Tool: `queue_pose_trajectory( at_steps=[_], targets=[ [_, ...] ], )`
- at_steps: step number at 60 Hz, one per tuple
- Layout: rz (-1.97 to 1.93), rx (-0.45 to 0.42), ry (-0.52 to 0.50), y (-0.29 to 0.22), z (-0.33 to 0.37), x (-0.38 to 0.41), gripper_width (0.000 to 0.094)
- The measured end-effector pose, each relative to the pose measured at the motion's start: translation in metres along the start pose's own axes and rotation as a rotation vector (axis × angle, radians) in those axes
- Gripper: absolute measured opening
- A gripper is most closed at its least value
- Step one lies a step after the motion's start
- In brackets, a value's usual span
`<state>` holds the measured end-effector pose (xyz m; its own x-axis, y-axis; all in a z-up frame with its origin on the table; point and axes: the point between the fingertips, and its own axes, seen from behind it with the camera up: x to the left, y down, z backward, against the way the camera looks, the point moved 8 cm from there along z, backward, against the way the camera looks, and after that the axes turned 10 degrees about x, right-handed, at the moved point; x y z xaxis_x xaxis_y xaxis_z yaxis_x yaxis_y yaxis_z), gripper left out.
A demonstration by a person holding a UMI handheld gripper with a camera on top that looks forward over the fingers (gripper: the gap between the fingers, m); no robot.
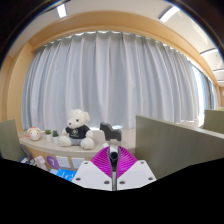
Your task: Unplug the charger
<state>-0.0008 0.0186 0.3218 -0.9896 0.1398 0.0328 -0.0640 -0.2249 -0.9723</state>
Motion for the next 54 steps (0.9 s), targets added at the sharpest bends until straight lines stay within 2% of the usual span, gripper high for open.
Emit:
queue_pose_trajectory(
  at_steps=[4, 10, 11, 15, 22, 29, 35, 39, 45, 52, 54],
  targets=[
    [0.023, 0.130, 0.024, 0.045, -0.027, -0.027, 0.0035],
    [0.022, 0.362, 0.048, 0.149, -0.050, -0.053, 0.0035],
    [0.022, 0.384, 0.054, 0.175, -0.052, -0.056, 0.0036],
    [-0.001, 0.482, 0.066, 0.216, -0.060, -0.066, 0.0035],
    [-0.027, 0.593, 0.086, 0.265, -0.064, -0.077, 0.0035],
    [-0.044, 0.597, 0.102, 0.277, -0.064, -0.080, 0.0050],
    [-0.060, 0.602, 0.095, 0.272, -0.064, -0.076, 0.0194],
    [-0.042, 0.581, 0.123, 0.256, -0.062, -0.076, 0.0357],
    [-0.007, 0.484, 0.163, 0.201, -0.041, -0.065, 0.0655],
    [-0.034, 0.332, 0.156, 0.131, 0.010, -0.024, 0.0818],
    [-0.036, 0.291, 0.150, 0.112, 0.027, -0.010, 0.0840]
  ],
)
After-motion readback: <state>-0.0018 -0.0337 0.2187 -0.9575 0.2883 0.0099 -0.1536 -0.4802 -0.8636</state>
